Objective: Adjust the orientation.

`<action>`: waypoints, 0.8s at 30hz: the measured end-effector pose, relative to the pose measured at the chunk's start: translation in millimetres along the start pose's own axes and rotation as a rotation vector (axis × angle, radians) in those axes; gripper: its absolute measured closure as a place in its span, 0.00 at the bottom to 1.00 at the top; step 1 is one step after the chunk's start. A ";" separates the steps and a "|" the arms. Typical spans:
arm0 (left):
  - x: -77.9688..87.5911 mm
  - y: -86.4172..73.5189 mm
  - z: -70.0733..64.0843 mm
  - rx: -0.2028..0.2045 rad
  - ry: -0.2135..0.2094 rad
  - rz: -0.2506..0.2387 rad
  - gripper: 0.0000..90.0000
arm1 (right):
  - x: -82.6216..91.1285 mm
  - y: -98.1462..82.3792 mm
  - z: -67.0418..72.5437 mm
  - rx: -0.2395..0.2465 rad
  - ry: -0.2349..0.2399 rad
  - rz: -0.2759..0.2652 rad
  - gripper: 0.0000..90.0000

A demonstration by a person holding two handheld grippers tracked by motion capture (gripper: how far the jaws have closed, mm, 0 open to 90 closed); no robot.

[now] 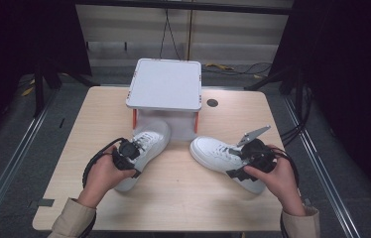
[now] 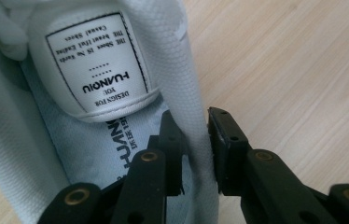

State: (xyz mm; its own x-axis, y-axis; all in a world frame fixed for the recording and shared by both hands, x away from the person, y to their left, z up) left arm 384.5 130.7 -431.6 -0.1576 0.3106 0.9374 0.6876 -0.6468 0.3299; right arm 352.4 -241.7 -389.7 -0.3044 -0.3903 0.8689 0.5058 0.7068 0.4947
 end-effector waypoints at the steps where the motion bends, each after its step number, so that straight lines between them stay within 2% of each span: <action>1: 3.1 0.0 -0.1 -0.010 0.004 -0.014 0.81 | -0.5 3.8 -1.9 -0.006 0.003 -0.005 0.28; 2: 6.1 0.1 -0.2 -0.016 0.002 -0.040 0.76 | -0.8 7.9 -4.2 -0.027 0.012 -0.010 0.28; 4: 13.4 0.1 0.5 -0.030 0.000 -0.031 0.68 | -0.7 16.7 -8.9 -0.048 0.015 -0.013 0.28; 6: 17.9 -1.1 0.6 -0.036 -0.012 -0.021 0.64 | -0.9 25.8 -12.4 -0.055 0.014 -0.020 0.28; 7: 19.6 -2.2 1.1 -0.036 -0.017 -0.006 0.65 | -1.5 30.2 -13.9 -0.059 0.026 -0.027 0.28; 9: 22.9 -5.1 2.4 -0.046 -0.004 -0.009 0.63 | -3.4 38.6 -16.7 -0.080 0.065 -0.057 0.25; 10: 24.7 -6.9 3.5 -0.049 -0.001 -0.004 0.62 | -4.4 43.2 -17.8 -0.076 0.071 -0.061 0.24; 12: 29.2 -10.6 5.7 -0.057 0.017 -0.008 0.59 | -5.8 53.8 -18.7 -0.062 0.052 -0.077 0.24; 16: 32.6 -15.2 7.1 -0.062 0.005 -0.003 0.53 | -4.5 76.0 -21.6 -0.076 0.042 -0.077 0.29; 17: 34.7 -16.8 8.5 -0.082 -0.004 0.000 0.51 | -4.0 81.1 -23.2 -0.078 0.029 -0.081 0.30; 20: 38.6 -18.9 11.6 -0.097 -0.007 0.001 0.49 | -2.3 95.9 -26.7 -0.080 0.026 -0.094 0.42; 23: 40.0 -21.1 14.0 -0.110 -0.014 0.017 0.46 | -2.6 109.8 -29.8 -0.074 0.005 -0.082 0.44; 24: 39.6 -22.0 14.0 -0.129 -0.017 0.023 0.44 | -2.9 114.1 -30.8 -0.071 -0.001 -0.086 0.46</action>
State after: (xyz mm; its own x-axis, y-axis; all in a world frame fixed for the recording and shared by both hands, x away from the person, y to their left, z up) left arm 373.0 167.0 -403.4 -0.1300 0.3057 0.9432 0.5937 -0.7379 0.3210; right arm 435.9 -178.1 -335.2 -0.3503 -0.4471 0.8231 0.5339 0.6267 0.5676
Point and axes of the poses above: each handheld gripper's, and its own axes: x roughly backward along the jaws, y roughly out of its top, z roughly to its left, the point moved 1 cm from there along -x, roughly forward along the jaws, and after that the axes turned 7 degrees about x, right-handed, at the moved point
